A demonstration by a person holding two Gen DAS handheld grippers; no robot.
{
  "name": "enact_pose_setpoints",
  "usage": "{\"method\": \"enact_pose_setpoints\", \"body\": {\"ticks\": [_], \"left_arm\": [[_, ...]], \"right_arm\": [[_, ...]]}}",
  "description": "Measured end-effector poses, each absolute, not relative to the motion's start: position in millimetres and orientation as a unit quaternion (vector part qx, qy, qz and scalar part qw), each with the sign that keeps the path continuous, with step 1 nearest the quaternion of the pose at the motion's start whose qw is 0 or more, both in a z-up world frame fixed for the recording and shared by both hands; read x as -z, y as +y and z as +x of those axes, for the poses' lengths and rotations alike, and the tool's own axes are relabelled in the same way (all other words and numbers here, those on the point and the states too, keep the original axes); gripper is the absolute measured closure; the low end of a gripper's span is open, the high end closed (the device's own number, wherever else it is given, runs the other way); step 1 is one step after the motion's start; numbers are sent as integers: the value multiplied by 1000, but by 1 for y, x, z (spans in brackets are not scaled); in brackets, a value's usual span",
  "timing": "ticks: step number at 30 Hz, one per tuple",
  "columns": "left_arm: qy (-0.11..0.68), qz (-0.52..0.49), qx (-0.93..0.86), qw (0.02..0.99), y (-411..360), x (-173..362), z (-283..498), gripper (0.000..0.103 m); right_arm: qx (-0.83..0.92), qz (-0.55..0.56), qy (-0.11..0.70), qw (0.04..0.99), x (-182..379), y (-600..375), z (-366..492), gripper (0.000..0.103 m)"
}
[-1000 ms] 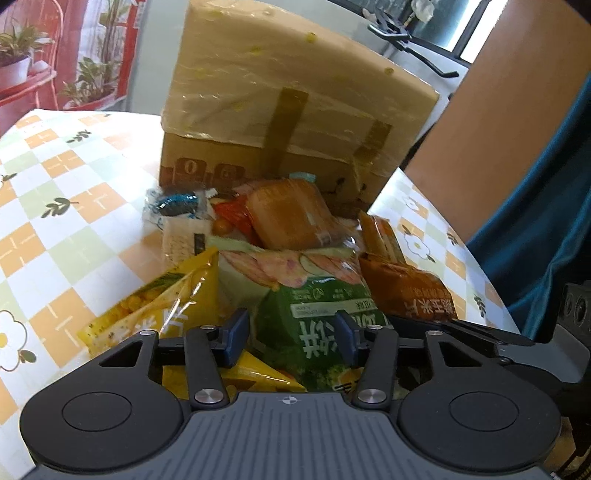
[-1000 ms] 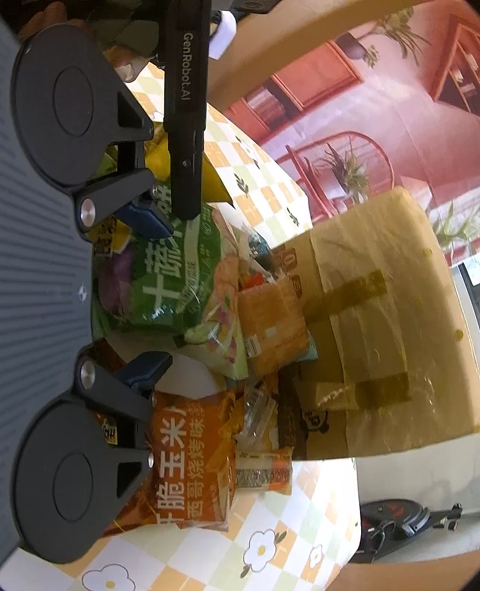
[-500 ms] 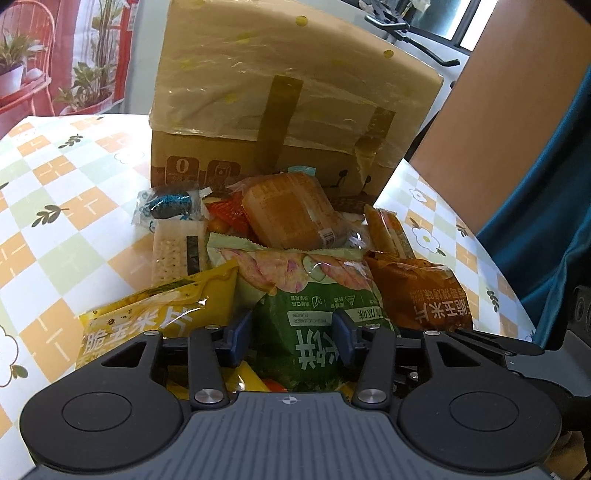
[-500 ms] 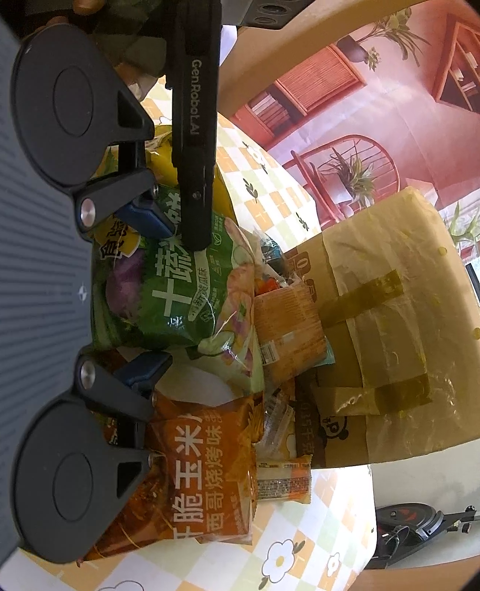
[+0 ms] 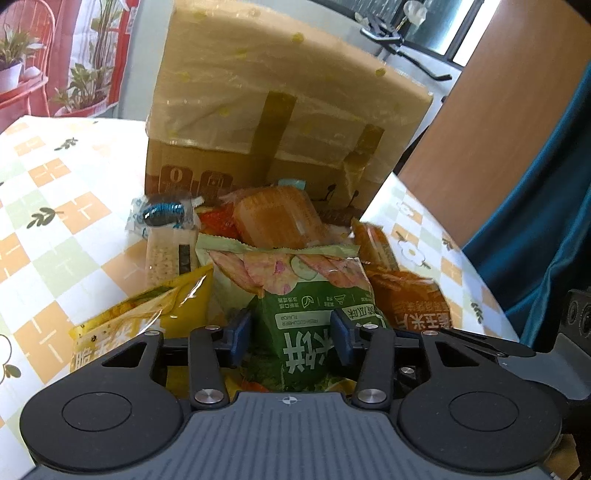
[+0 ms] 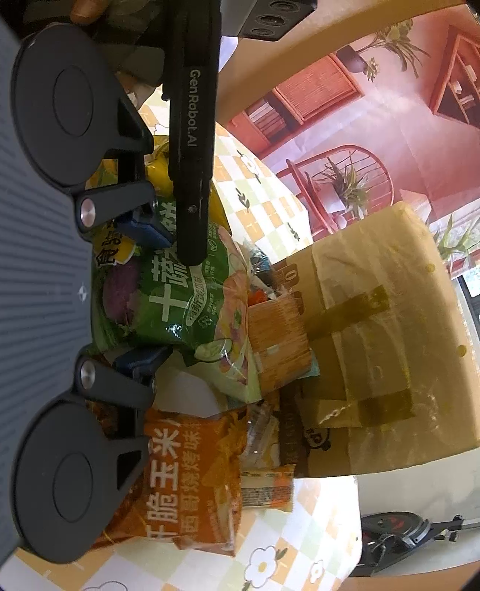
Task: Organize snacks
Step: 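Grasp the green cucumber chip bag with both grippers together and lift, then carry the green bag over the box and release it inside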
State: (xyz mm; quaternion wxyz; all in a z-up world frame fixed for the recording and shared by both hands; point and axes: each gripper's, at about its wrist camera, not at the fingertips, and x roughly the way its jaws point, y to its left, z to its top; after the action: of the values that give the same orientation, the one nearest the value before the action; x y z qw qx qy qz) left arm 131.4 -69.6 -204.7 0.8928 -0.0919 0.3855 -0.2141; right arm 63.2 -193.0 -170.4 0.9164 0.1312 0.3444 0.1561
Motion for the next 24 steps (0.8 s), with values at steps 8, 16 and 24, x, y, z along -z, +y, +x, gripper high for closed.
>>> {"method": "enact_pose_setpoints", "body": {"ticks": [8,16,24], "left_arm": [[350,-92,224,905,-66,184,127,54],[324,-84,234,913,-68,163,129,54],[290,-86,240,922,-69,134,141,54]], "right_arm": [[-161,110,311,930,149,-191,59,45],[-164,113,291,936,130,-196,64,45],[-169,103,260,945,104,-200,74,45]]}}
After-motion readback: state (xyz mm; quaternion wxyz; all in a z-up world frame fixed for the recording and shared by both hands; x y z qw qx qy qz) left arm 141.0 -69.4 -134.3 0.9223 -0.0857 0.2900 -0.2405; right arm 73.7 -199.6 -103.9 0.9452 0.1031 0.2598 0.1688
